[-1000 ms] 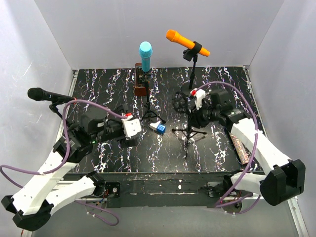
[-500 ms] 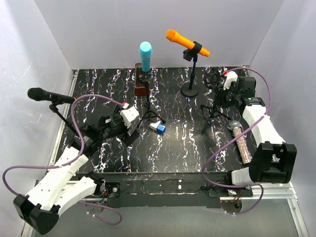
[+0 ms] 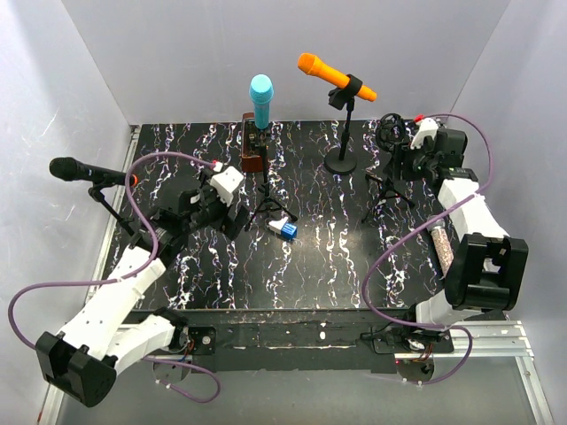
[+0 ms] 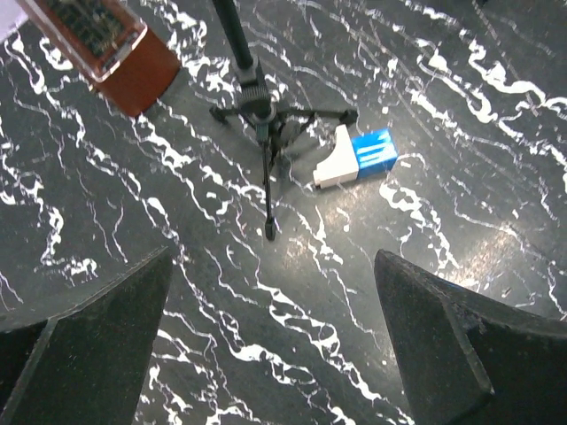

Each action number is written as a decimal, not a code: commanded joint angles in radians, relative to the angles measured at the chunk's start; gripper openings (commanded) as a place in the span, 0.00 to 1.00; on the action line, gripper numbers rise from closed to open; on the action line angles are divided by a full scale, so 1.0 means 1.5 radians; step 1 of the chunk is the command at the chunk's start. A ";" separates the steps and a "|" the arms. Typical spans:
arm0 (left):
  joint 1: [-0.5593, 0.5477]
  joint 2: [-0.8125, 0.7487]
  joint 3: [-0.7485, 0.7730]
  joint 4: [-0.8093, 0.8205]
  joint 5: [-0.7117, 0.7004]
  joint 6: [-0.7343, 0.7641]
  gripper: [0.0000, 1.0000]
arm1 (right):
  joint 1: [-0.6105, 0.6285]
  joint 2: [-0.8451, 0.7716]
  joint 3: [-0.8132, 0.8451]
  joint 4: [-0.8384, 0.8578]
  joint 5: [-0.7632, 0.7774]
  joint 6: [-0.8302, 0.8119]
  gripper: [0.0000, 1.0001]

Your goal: Remove the microphone from the stand

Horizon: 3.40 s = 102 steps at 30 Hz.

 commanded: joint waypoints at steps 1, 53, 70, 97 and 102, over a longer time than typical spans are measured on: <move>0.002 0.013 0.063 0.070 0.044 -0.010 0.98 | -0.001 -0.047 0.066 -0.058 -0.001 0.003 0.68; 0.001 0.289 0.376 0.361 0.120 0.092 0.00 | 0.457 0.115 0.255 0.220 -0.112 0.171 0.73; 0.001 0.282 0.372 0.364 0.089 0.052 0.00 | 0.463 0.191 0.284 0.234 -0.111 0.210 0.36; 0.002 0.279 0.423 0.350 0.099 0.036 0.00 | 0.463 0.216 0.253 0.228 -0.130 0.191 0.01; 0.002 0.277 0.476 0.285 0.124 0.056 0.00 | 0.463 0.204 0.275 0.206 -0.145 0.184 0.35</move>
